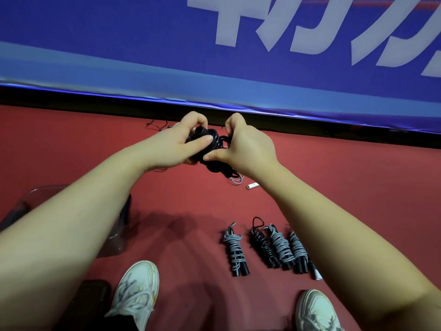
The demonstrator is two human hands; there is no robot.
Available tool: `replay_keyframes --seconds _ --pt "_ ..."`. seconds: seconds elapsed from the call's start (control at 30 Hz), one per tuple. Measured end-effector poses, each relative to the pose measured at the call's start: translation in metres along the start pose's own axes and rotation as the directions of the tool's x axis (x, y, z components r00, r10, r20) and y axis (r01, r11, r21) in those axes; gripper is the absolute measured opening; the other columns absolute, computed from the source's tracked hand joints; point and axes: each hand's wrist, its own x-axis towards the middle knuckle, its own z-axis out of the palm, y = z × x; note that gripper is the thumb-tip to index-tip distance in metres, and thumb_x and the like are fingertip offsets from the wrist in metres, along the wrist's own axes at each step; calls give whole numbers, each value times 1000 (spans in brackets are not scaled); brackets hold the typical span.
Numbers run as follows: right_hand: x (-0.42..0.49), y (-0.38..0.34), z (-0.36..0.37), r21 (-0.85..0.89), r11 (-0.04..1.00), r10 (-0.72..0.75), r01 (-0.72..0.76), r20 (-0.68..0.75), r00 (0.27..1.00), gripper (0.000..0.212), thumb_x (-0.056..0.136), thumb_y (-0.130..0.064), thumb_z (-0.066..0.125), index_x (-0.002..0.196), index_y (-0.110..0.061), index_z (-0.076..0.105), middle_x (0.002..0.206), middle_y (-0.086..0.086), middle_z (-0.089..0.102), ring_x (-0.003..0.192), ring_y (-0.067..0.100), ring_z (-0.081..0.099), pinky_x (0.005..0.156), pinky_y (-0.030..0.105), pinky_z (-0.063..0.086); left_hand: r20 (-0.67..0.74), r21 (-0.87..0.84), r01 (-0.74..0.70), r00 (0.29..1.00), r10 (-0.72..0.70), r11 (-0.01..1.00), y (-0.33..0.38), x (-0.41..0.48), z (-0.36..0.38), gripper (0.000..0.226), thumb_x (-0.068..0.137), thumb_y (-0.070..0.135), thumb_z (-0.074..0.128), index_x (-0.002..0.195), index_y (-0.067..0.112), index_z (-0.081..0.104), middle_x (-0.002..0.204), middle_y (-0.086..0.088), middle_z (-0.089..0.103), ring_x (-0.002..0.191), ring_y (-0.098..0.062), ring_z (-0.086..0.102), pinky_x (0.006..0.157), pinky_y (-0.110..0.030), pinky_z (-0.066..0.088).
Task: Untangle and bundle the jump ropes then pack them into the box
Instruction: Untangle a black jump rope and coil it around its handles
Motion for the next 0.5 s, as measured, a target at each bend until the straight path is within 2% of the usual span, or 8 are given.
replay_keyframes --seconds 0.07,0.13,0.23,0.33,0.43,0.5 --pt "-1 0 1 -2 1000 -15 15 -22 1000 63 67 -60 71 92 -20 30 66 -12 42 70 19 50 54 31 32 -49 25 -8 999 9 1000 2 2 2 11 96 31 48 101 32 38 107 -11 55 81 -29 68 77 -38 58" --pt "-1 4 -2 31 999 -32 34 -44 999 60 69 -60 70 93 -20 31 65 -12 44 67 18 48 51 30 31 -102 -3 -31 994 31 1000 3 4 3 16 95 28 52 100 38 39 111 -14 52 77 -30 68 74 -34 59" --pt "4 14 -12 246 969 15 -6 -35 999 42 80 -49 66 100 -20 44 78 -12 52 72 13 50 61 29 37 -197 -44 -56 979 47 997 0 5 4 27 93 16 55 112 35 49 116 -12 42 79 -22 63 67 -18 56" --pt "10 26 -22 419 904 83 -84 19 996 19 91 -33 57 101 -17 59 72 -13 52 61 3 48 66 23 37 -236 -219 -78 971 25 972 1 7 9 25 92 13 57 105 35 57 117 -12 42 93 -25 63 71 -26 59" --pt "11 28 -22 498 852 145 -163 75 987 16 95 -30 50 92 -19 62 64 -8 53 54 4 47 61 23 40 -308 -432 -74 949 -71 899 9 9 18 23 95 6 51 99 28 57 104 2 48 97 -20 60 73 -26 59" --pt "11 27 -20 525 833 164 -176 69 984 18 96 -29 48 89 -18 61 63 -6 53 52 6 47 60 24 41 -339 -543 -77 931 -135 836 10 11 24 24 96 5 48 99 27 58 103 4 49 101 -19 58 73 -27 59"
